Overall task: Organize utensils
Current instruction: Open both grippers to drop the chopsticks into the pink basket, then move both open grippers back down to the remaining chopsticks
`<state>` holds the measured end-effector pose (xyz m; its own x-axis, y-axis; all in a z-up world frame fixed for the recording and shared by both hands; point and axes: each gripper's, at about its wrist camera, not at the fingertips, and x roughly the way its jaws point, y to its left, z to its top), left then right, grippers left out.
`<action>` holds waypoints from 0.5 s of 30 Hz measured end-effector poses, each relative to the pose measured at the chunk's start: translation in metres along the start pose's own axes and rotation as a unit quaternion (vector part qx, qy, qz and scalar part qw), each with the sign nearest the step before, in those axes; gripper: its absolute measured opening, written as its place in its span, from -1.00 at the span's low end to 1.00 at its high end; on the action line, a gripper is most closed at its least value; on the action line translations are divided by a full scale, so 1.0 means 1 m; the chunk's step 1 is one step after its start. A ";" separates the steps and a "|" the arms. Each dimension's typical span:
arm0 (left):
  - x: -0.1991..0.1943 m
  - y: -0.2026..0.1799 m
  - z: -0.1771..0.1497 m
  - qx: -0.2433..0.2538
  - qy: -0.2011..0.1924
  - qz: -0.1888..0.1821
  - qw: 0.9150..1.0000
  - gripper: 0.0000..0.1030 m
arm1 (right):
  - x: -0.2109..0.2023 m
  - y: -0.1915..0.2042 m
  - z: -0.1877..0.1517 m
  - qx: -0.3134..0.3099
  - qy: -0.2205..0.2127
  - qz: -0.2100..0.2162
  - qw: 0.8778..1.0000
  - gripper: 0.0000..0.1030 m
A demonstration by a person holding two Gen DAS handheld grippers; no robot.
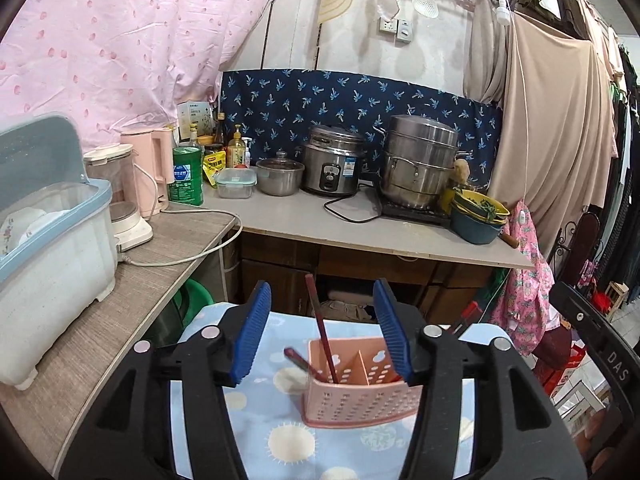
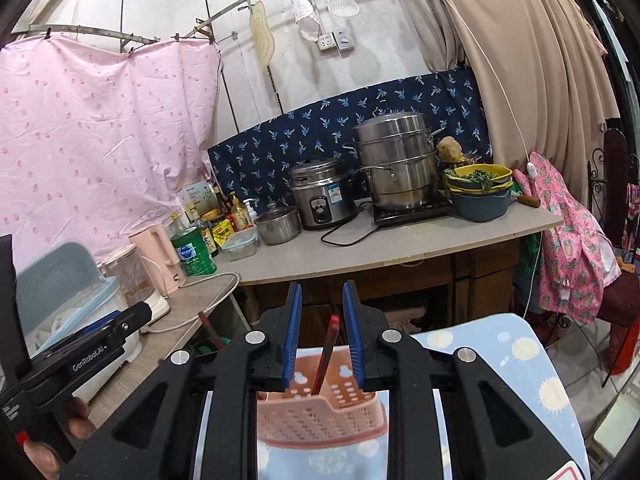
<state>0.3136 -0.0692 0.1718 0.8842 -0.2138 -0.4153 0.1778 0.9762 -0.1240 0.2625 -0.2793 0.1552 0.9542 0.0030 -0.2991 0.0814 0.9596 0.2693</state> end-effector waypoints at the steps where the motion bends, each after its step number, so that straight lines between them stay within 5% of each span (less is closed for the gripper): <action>1: -0.004 -0.001 -0.003 0.002 0.000 0.000 1.000 0.00 | -0.005 0.000 -0.003 0.001 0.002 0.001 1.000 -0.57; 15: -0.073 0.003 -0.049 0.019 0.020 0.000 1.000 0.00 | -0.090 0.017 -0.057 -0.038 0.017 0.002 0.999 -0.55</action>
<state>0.2288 -0.0524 0.1572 0.8668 -0.2135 -0.4507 0.1942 0.9769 -0.0893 0.1613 -0.2467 0.1345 0.9438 0.0149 -0.3303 0.0544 0.9784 0.1997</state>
